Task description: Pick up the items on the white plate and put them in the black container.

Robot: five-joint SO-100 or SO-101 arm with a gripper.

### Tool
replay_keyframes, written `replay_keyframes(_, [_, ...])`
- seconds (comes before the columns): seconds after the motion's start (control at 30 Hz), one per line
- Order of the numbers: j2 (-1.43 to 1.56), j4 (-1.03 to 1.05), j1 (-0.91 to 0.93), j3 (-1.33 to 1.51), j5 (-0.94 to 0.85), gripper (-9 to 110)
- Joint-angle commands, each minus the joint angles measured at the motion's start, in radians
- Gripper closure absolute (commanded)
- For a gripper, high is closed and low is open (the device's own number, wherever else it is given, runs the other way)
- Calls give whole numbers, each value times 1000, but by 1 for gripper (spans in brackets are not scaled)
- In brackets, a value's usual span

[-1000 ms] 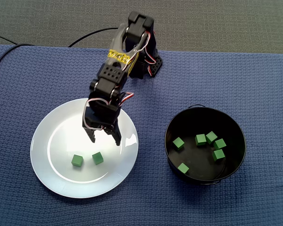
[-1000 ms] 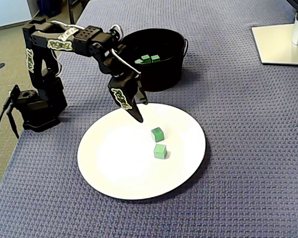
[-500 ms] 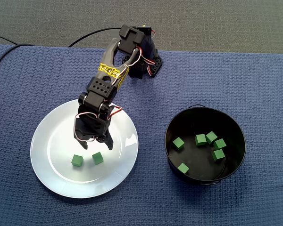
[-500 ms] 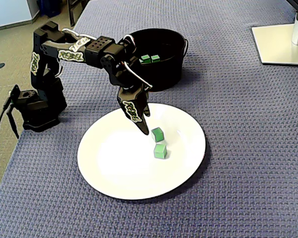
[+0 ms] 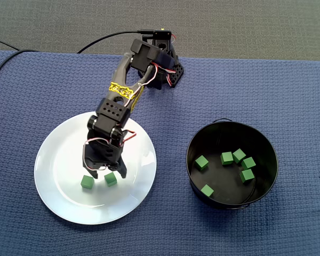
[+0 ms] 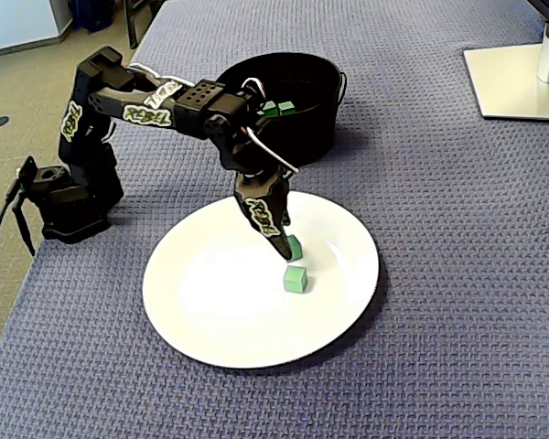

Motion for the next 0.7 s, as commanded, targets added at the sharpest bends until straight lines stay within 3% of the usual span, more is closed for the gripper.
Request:
replay_keyframes(0.0, [-6, -21, -15, -71, 5, 75])
replay_keyframes(0.67, [-91, -25, -2, -103, -2, 92])
